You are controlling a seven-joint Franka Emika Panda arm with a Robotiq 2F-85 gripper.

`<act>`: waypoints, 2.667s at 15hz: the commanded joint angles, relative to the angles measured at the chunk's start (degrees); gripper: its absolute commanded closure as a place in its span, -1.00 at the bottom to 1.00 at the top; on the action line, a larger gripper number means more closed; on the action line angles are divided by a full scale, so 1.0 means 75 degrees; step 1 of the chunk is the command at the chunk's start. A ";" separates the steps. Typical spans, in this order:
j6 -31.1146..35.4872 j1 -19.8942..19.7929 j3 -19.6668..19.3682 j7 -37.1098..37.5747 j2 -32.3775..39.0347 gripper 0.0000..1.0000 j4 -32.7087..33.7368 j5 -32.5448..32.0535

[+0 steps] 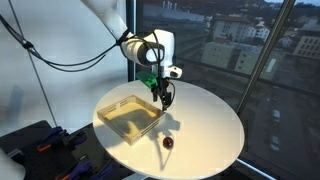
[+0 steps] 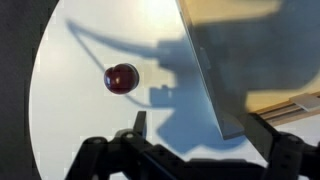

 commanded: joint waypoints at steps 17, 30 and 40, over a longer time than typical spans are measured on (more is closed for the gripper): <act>-0.0176 0.0260 0.0667 -0.0496 -0.1538 -1.00 -0.1108 -0.0259; -0.0185 0.0545 0.1101 -0.0845 -0.2257 -1.00 -0.1653 -0.0271; -0.0627 0.0572 0.1175 -0.0875 -0.3034 -1.00 -0.1843 -0.0202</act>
